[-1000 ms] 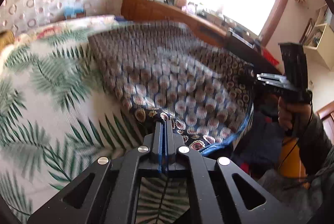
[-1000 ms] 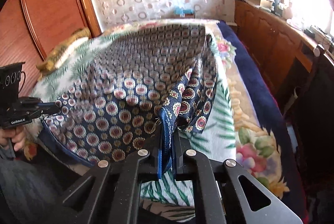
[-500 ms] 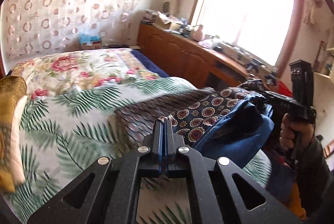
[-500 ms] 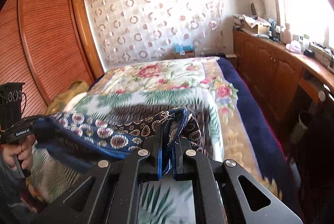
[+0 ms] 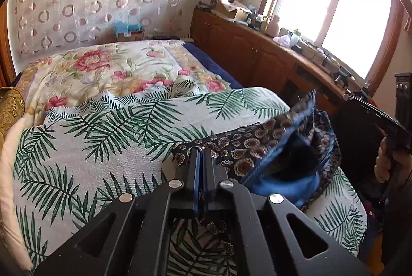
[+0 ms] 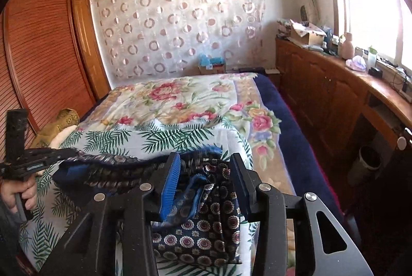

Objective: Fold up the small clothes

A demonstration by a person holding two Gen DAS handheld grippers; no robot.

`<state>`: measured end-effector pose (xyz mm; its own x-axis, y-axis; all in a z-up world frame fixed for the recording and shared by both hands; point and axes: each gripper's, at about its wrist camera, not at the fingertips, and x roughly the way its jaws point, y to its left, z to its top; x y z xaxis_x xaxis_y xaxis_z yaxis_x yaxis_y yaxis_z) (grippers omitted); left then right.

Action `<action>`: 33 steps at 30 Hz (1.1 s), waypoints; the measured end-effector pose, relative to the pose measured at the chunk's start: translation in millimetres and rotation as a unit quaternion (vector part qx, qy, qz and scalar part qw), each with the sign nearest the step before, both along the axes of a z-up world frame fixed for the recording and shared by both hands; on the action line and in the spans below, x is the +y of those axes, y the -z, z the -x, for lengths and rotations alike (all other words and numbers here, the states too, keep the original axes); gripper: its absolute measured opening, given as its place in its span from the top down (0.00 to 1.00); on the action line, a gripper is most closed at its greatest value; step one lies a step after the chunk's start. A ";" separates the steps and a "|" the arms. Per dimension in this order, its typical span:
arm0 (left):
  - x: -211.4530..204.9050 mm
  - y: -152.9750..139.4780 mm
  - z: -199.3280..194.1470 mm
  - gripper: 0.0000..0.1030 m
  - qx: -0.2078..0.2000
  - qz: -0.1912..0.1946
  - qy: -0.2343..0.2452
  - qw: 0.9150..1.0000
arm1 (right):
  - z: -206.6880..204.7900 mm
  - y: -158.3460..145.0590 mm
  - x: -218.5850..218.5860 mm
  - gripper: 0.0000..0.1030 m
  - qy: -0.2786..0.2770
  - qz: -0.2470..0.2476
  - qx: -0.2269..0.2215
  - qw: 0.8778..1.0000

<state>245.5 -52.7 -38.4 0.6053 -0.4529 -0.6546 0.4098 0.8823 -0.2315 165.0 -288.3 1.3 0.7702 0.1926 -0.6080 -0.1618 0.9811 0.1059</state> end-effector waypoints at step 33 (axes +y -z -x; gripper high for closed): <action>3.7 21.1 -19.3 0.31 0.020 -0.049 0.054 0.997 | -47.9 70.3 40.7 0.59 -0.025 0.081 0.088 0.992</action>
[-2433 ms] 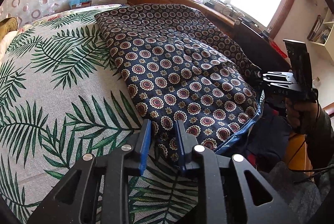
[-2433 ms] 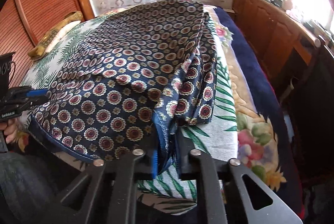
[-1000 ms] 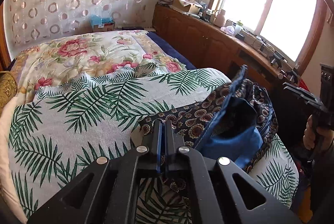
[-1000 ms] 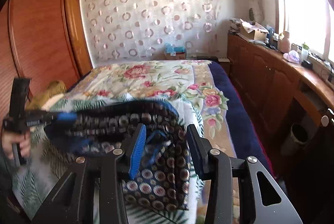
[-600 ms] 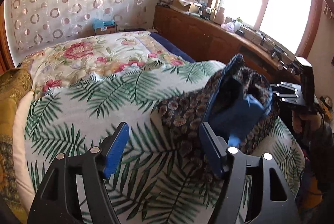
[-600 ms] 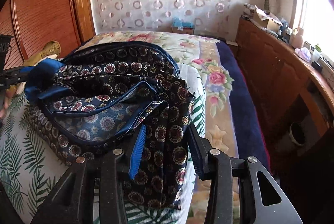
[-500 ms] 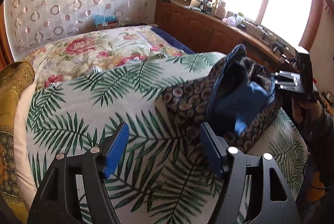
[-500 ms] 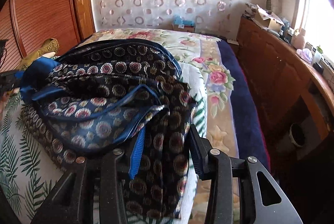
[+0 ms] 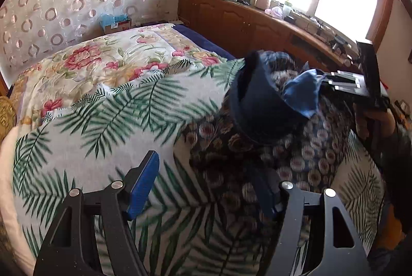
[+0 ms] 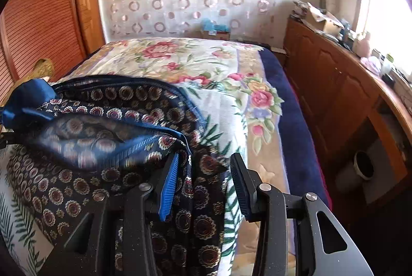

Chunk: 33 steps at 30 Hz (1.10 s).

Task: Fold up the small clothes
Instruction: 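Lift the folded shirt off the bed with both grippers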

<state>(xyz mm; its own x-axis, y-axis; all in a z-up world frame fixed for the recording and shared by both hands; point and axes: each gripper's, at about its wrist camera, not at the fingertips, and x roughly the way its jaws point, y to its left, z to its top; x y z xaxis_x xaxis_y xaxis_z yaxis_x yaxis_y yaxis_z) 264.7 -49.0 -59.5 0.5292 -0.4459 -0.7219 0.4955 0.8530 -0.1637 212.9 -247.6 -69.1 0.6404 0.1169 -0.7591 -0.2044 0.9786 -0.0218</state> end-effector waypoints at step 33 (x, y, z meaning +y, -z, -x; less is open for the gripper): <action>-12.8 20.4 -41.4 0.93 0.064 0.070 0.005 0.996 | -0.8 8.2 -3.9 0.89 -0.059 -0.081 0.043 0.994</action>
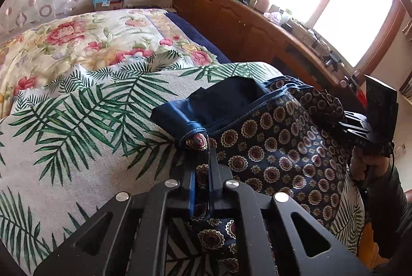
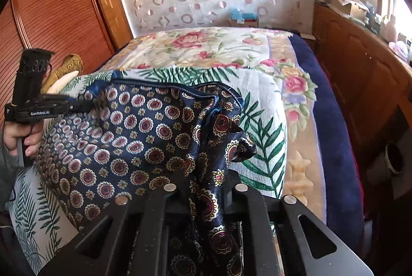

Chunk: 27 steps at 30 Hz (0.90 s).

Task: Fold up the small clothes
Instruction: 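Lift the folded shirt off the bed with both grippers, then carry the folded shirt with both grippers toward the mustard cloth by the wardrobe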

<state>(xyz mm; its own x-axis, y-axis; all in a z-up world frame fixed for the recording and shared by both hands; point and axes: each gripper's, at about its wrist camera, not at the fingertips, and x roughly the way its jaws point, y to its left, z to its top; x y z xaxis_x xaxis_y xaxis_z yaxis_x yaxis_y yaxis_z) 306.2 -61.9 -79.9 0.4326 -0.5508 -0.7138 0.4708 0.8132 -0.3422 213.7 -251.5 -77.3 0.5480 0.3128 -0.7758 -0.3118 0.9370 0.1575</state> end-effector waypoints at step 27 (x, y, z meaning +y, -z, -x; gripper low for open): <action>225.9 -117.7 144.9 0.94 -0.227 0.014 -0.249 0.941 | -45.8 -111.9 191.7 0.90 -0.172 -0.031 -0.183 0.968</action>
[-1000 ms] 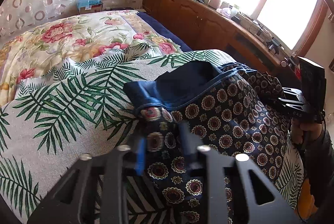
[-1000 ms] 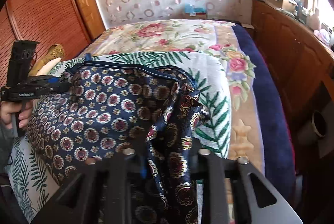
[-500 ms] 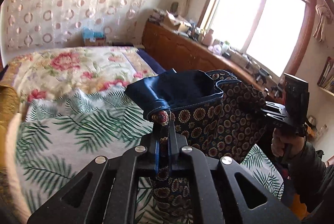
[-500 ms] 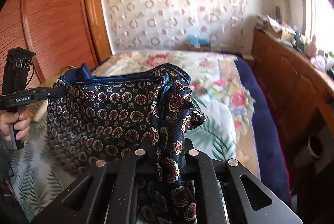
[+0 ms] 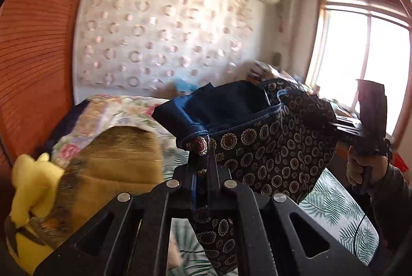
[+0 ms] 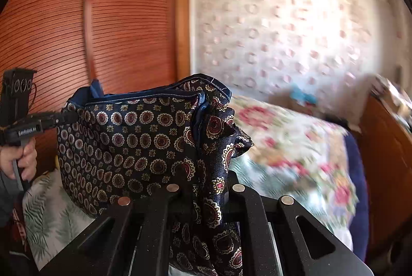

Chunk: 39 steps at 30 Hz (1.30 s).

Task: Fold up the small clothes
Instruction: 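Carry the folded shirt with both grippers toward the mustard cloth by the wardrobe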

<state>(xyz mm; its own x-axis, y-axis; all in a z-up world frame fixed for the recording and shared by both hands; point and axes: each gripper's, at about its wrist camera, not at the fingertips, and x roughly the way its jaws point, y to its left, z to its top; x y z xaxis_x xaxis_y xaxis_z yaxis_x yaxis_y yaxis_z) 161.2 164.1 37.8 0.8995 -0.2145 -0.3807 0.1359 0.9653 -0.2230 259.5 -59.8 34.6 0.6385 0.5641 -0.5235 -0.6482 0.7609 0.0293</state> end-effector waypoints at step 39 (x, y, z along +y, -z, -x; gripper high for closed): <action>105.7 77.5 43.5 0.88 0.066 0.036 -0.199 0.977 | -138.2 20.8 200.7 0.59 -0.123 0.075 0.053 0.988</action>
